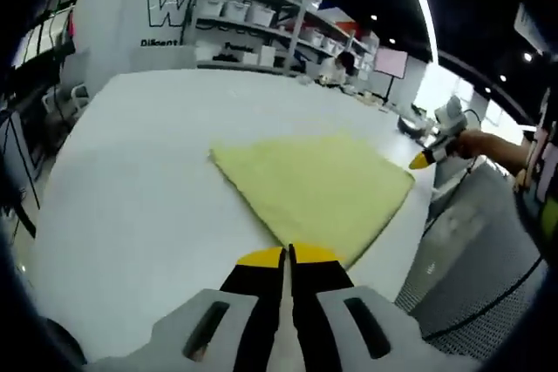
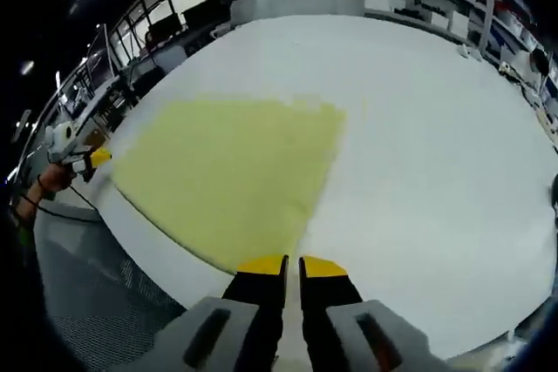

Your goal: Fold the garment on the visible template until the final outline fits inside the template.

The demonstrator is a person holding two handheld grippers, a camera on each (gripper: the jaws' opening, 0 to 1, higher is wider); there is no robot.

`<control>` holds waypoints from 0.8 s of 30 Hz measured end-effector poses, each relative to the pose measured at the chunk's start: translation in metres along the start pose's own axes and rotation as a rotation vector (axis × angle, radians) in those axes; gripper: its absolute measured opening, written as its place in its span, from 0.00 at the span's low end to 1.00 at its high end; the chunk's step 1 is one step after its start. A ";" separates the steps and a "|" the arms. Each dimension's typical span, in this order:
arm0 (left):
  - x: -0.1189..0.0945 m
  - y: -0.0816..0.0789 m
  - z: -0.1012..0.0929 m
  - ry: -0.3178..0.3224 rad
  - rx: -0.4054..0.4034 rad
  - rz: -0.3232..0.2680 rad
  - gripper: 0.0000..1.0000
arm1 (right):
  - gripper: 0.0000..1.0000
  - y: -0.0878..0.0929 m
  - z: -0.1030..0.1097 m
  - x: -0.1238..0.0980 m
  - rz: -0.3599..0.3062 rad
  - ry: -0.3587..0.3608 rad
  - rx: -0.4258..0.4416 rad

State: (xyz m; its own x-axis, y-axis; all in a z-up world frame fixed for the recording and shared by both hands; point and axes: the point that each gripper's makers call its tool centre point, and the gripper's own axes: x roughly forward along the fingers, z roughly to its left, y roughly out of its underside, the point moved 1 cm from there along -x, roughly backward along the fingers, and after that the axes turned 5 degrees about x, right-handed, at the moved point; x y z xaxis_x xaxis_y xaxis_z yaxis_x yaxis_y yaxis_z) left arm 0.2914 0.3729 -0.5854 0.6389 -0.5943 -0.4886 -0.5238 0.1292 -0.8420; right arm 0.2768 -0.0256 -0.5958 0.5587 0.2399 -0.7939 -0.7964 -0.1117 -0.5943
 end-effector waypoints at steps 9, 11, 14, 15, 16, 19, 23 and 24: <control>-0.007 -0.024 -0.008 -0.061 -0.034 -0.085 0.17 | 0.04 -0.030 0.010 -0.003 -0.195 -0.038 0.160; -0.007 -0.026 -0.013 -0.067 -0.034 -0.090 0.29 | 0.05 -0.032 0.008 -0.007 -0.202 -0.020 0.150; -0.004 -0.026 -0.013 -0.100 -0.042 -0.072 0.45 | 0.09 -0.037 0.008 -0.008 -0.231 -0.010 0.154; -0.002 -0.026 -0.013 -0.101 -0.053 -0.065 0.45 | 0.11 -0.038 0.010 -0.007 -0.239 -0.016 0.162; 0.000 -0.025 -0.012 -0.108 -0.060 -0.062 0.44 | 0.12 -0.039 0.012 -0.007 -0.245 -0.030 0.164; 0.001 -0.033 -0.009 -0.155 -0.009 -0.070 0.46 | 0.21 -0.038 0.018 -0.006 -0.252 -0.028 0.162; 0.002 -0.056 -0.014 -0.177 -0.049 -0.151 0.64 | 0.35 -0.038 0.019 0.000 -0.268 0.005 0.166; 0.004 -0.061 -0.014 -0.190 -0.031 -0.169 0.72 | 0.37 -0.038 0.020 0.001 -0.272 0.006 0.172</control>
State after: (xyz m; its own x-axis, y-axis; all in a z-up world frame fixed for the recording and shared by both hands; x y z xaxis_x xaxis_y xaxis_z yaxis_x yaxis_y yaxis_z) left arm 0.3174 0.3517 -0.5328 0.8116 -0.4451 -0.3785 -0.4160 0.0147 -0.9093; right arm 0.3032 -0.0022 -0.5708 0.7574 0.2325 -0.6102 -0.6450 0.1205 -0.7546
